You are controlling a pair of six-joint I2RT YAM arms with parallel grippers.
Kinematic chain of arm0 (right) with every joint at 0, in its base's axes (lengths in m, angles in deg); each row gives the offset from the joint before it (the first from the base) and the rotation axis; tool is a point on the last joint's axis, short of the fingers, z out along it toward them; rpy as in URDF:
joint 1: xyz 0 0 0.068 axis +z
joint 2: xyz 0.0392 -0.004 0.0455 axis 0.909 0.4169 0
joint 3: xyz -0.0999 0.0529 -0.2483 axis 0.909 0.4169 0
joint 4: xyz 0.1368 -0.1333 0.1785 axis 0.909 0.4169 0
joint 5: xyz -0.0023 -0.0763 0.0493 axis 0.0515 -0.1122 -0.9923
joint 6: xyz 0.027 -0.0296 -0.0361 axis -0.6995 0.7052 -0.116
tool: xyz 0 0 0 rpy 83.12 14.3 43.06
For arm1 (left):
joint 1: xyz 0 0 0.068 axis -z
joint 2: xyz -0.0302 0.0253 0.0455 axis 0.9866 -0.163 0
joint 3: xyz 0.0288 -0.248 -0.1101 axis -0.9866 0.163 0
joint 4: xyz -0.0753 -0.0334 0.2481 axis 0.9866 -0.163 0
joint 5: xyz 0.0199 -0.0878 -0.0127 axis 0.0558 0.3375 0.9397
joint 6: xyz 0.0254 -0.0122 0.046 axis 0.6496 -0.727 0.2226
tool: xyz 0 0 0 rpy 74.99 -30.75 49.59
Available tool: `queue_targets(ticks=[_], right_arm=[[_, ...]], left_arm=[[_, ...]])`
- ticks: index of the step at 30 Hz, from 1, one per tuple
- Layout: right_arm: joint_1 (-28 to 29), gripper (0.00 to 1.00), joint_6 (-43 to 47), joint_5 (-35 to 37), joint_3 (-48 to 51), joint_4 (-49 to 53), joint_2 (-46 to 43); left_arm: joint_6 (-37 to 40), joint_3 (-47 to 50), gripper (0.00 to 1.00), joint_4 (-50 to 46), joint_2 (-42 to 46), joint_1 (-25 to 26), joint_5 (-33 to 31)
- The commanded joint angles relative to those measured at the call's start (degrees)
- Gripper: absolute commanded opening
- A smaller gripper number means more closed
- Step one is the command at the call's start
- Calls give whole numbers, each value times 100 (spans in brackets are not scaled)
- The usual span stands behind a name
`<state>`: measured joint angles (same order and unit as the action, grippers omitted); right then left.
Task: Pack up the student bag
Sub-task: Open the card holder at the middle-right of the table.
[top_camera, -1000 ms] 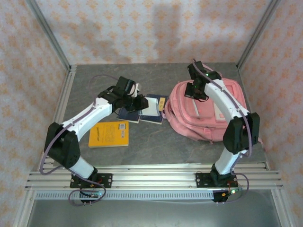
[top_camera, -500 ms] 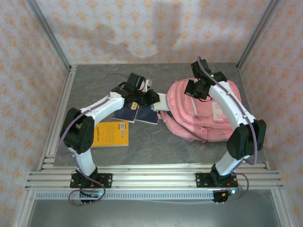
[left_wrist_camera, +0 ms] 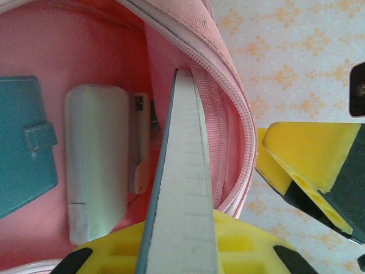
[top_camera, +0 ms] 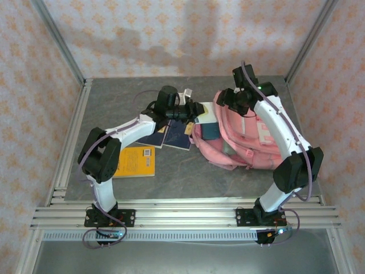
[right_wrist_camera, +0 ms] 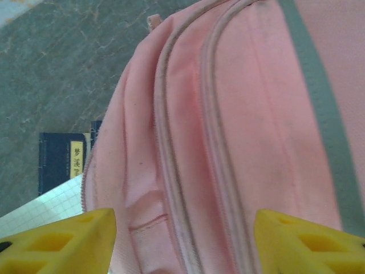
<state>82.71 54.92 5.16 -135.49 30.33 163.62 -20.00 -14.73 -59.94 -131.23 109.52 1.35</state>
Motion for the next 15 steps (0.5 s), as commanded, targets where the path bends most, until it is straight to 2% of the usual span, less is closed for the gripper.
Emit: queue_targets(ticks=[1,3,8,15], right_arm=[[11,64,-99,-550,-205,17,30],[12,62,-156,-823,-228,-20,156],[14,54,-196,-890,-215,-31,351],[17,57,-27,-722,-337,321,651]], left_arm=[[-312,-257,0,1033,-142,92,302],[-406,-275,0,1157,-242,130,303],[-511,-361,0,1263,-406,228,327],[-511,-515,0,1337,-399,330,371]])
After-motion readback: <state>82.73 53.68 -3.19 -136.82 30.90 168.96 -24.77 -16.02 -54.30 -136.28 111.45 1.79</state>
